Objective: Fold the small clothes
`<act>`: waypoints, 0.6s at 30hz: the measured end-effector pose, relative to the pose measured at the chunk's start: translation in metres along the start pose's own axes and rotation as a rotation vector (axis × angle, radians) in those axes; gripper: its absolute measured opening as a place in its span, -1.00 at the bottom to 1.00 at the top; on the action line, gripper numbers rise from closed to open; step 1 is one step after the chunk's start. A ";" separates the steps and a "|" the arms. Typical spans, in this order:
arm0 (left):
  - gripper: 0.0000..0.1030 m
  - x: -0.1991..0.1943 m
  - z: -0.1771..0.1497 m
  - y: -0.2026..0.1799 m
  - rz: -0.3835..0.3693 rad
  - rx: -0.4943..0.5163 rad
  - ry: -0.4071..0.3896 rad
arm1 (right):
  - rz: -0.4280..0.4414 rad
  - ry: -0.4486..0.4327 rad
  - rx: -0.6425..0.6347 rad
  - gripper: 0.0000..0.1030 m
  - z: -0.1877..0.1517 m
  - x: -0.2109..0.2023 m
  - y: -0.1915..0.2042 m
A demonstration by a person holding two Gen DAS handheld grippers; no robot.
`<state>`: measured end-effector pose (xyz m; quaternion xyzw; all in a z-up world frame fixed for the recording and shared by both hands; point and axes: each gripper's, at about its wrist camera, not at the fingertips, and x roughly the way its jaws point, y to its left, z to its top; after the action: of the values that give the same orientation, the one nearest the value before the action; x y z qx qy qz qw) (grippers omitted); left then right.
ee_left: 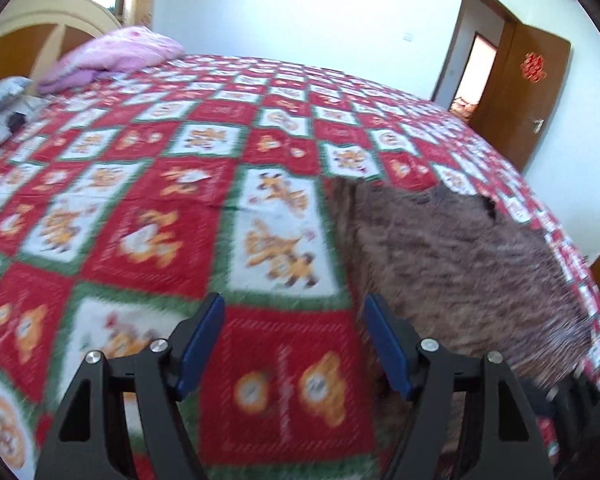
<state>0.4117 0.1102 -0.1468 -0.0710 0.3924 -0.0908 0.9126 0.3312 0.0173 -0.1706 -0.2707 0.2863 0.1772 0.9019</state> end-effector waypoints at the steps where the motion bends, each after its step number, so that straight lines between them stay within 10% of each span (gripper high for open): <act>1: 0.45 0.004 0.004 -0.001 -0.022 -0.006 0.001 | -0.001 -0.002 -0.006 0.08 0.000 0.000 0.002; 18: 0.41 0.078 0.048 -0.015 -0.218 -0.071 0.072 | -0.055 -0.042 -0.052 -0.14 -0.009 -0.001 0.019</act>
<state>0.4975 0.0816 -0.1656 -0.1423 0.4178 -0.1779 0.8795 0.3180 0.0269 -0.1835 -0.2980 0.2553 0.1652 0.9048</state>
